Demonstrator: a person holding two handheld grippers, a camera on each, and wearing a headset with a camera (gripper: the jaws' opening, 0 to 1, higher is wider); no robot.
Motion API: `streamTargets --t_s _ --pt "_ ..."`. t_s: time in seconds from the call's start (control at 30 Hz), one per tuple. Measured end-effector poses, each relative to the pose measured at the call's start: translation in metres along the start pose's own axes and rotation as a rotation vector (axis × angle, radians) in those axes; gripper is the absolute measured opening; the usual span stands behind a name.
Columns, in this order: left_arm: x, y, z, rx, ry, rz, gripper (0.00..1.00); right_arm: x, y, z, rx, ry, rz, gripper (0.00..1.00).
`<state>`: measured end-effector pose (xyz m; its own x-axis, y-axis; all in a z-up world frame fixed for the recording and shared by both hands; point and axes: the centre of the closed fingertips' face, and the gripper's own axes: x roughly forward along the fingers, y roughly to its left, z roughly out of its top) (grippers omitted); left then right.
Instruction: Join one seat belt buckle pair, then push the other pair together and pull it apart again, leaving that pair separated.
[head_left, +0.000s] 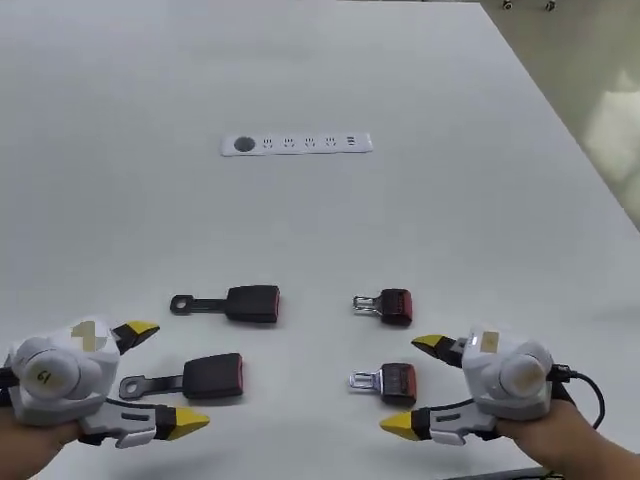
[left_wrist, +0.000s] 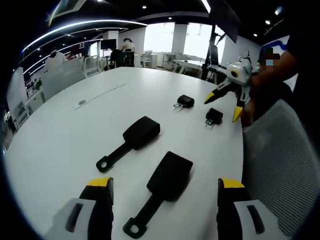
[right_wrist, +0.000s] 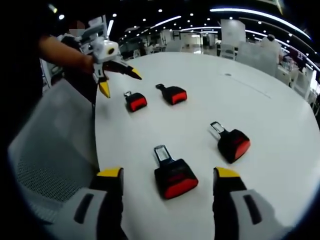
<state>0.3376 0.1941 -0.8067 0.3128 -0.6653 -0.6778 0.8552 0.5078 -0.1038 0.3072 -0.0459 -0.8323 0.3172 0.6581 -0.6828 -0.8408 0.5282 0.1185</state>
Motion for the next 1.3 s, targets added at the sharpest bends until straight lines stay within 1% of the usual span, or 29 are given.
streamTargets --t_s 0.1,0.2,0.23,0.27,0.37,0.47,0.57,0.7,0.73,0.77,0.8,0.83,0.9,1.0,1.03,1.1,1.13,1.2,1.27,1.3 --pt "0.006 -0.001 -0.002 0.004 0.012 -0.012 0.84 0.001 -0.001 -0.003 -0.005 0.011 0.013 0.74" --pt "0.013 0.000 -0.003 0.001 0.018 -0.019 0.83 0.002 -0.001 -0.006 -0.013 0.025 0.022 0.72" --pt "0.017 0.001 -0.007 0.000 0.029 -0.024 0.83 0.002 -0.002 -0.007 -0.014 0.031 0.026 0.72" --pt "0.021 0.002 -0.010 0.000 0.041 -0.030 0.81 0.003 -0.003 -0.007 -0.013 0.035 0.029 0.71" --pt "0.023 0.000 -0.010 0.009 0.049 -0.043 0.76 0.003 -0.003 -0.008 -0.023 0.047 0.035 0.69" --pt "0.030 0.001 -0.017 0.020 0.070 -0.061 0.75 0.004 -0.003 -0.010 -0.034 0.058 0.047 0.66" --pt "0.034 0.000 -0.021 0.032 0.085 -0.074 0.74 0.005 -0.002 -0.014 -0.049 0.074 0.057 0.60" --pt "0.037 -0.002 -0.029 0.068 0.118 -0.098 0.70 0.007 -0.002 -0.016 -0.054 0.082 0.065 0.59" --pt "0.036 -0.003 -0.032 0.087 0.143 -0.099 0.69 0.007 -0.002 -0.016 -0.057 0.089 0.068 0.59" --pt "0.038 -0.002 -0.027 0.131 0.123 -0.101 0.68 0.007 -0.001 -0.017 -0.060 0.095 0.072 0.57" --pt "0.036 -0.002 -0.029 0.111 0.131 -0.101 0.67 0.007 -0.002 -0.019 -0.070 0.107 0.075 0.55" --pt "0.036 -0.001 -0.028 0.109 0.129 -0.100 0.66 0.006 -0.004 -0.022 -0.084 0.129 0.072 0.53" --pt "0.037 -0.001 -0.026 0.108 0.125 -0.106 0.64 0.007 -0.004 -0.026 -0.089 0.145 0.078 0.50" --pt "0.037 -0.005 -0.029 0.166 0.147 -0.136 0.58 0.006 -0.004 -0.025 -0.108 0.142 0.081 0.49" --pt "0.038 -0.006 -0.029 0.183 0.149 -0.141 0.55 0.006 -0.005 -0.025 -0.114 0.142 0.080 0.48" --pt "0.038 -0.003 -0.029 0.200 0.161 -0.139 0.50 0.007 -0.006 -0.024 -0.132 0.141 0.082 0.45" --pt "0.037 0.000 -0.030 0.222 0.175 -0.134 0.47 0.007 -0.007 -0.025 -0.154 0.145 0.081 0.44" --pt "0.038 0.002 -0.030 0.239 0.188 -0.135 0.42 0.007 -0.013 -0.026 -0.233 0.155 0.070 0.38" --pt "0.038 0.004 -0.031 0.264 0.200 -0.143 0.39 0.007 -0.012 -0.026 -0.204 0.149 0.081 0.37" --pt "0.038 0.004 -0.031 0.271 0.202 -0.144 0.37 0.007 -0.013 -0.025 -0.202 0.147 0.085 0.36"
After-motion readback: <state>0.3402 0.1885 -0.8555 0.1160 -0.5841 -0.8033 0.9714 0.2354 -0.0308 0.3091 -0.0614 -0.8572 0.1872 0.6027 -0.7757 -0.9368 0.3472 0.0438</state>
